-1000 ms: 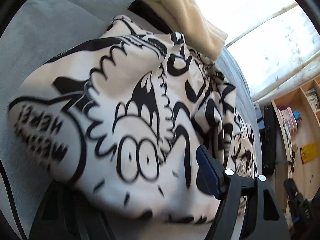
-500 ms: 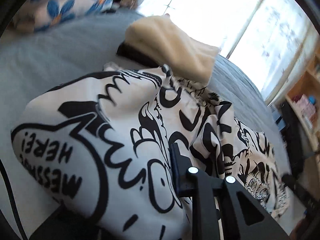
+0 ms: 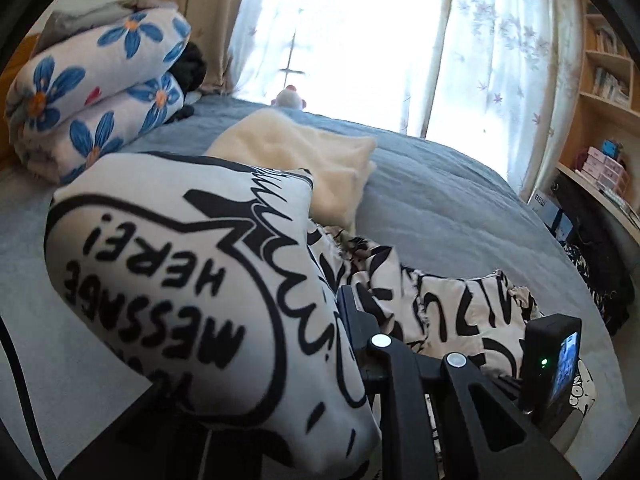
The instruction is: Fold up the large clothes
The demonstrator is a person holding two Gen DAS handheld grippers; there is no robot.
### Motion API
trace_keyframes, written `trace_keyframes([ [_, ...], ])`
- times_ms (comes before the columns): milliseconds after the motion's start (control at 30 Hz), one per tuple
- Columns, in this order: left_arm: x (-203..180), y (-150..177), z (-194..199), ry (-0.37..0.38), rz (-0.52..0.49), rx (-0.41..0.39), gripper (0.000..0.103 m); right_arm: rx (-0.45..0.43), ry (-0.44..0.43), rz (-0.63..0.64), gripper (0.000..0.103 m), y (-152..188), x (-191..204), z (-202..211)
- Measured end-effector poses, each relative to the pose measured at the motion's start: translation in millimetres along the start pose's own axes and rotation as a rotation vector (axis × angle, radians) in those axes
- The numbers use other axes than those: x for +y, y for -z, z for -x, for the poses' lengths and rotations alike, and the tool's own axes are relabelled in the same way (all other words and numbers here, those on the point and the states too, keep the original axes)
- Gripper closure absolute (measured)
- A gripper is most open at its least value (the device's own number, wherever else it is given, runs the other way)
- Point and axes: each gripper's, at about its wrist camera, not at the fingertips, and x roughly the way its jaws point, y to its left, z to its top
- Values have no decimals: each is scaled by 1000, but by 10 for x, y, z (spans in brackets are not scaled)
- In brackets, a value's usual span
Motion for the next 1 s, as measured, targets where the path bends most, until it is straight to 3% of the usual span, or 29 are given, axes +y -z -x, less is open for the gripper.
trace_keyframes([
  [200,-586,-149,196,63,-110,-50,91,36,-182,-124,92,221,-200,271],
  [333,-1138,-142,259,91,-227,-76,91,10,-263,-301,93,480,-586,750],
  [500,-1834,29,260,157,-338,-75,90,-104,-67,-448,93,863,-1269,1430],
  [700,-2564,552,-15,284,-439,48,89,-156,176,-552,92,1270,-2005,1936],
  [800,-2781,956,-302,323,-525,148,89,-125,192,-612,92,1405,-2186,1925],
  [900,-2841,1310,-527,290,-628,224,89,-105,204,-653,92,1470,-2239,1868],
  [1000,-2794,1364,-481,301,-670,202,85,-101,186,-631,92,1442,-2200,1850],
])
